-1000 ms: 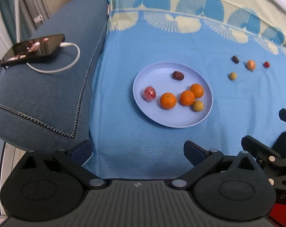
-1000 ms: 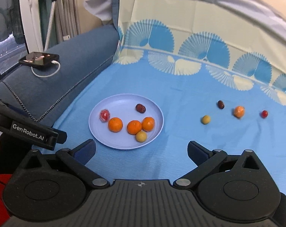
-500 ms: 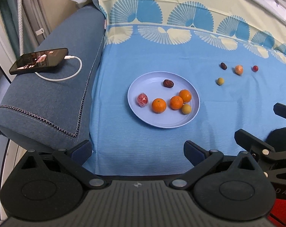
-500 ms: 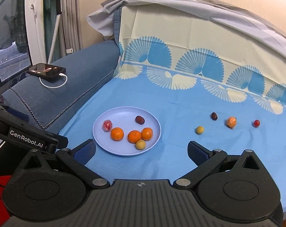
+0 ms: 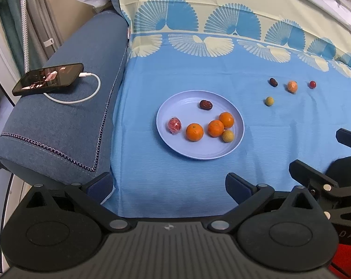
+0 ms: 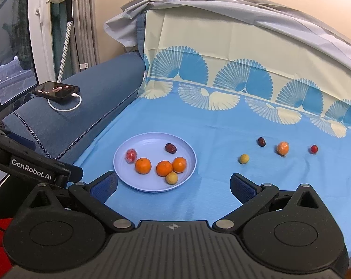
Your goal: Organize fruits
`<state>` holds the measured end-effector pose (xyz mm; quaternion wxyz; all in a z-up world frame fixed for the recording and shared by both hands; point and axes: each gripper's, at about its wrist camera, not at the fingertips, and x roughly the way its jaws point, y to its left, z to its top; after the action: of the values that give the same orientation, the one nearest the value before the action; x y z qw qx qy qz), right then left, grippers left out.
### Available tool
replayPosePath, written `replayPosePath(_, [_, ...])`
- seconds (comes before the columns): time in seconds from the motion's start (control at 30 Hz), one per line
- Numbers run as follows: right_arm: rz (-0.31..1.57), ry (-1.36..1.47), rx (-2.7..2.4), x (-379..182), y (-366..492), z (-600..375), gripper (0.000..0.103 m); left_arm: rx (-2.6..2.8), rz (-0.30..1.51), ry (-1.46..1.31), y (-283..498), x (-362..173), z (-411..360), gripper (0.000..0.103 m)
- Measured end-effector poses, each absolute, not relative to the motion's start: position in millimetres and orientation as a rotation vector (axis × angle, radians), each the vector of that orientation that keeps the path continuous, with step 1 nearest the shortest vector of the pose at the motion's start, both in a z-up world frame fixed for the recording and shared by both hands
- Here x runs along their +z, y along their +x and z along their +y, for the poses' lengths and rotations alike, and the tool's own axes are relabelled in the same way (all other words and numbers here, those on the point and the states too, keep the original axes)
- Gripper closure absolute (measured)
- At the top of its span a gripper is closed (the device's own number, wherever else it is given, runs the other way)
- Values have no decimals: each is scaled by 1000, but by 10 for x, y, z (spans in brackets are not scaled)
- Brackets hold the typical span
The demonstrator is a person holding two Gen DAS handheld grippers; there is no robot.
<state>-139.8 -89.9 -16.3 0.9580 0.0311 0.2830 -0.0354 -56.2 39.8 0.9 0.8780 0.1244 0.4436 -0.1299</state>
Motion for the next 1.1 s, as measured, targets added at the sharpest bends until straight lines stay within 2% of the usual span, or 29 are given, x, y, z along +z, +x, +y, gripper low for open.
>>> replayPosePath(0.63, [521,225,-251,-348,-1300,-1381,1,-306,956,343,-268,-99,-43,0])
replayPosePath(0.93, [518,246,-423,-549,-1102,-2112,1,-443,921,443,73,-235,-993,0])
replayPosePath(1.1, [503,231,-530,-706,-774,-2762,1,-532,911,548,369,-530,-1722,0])
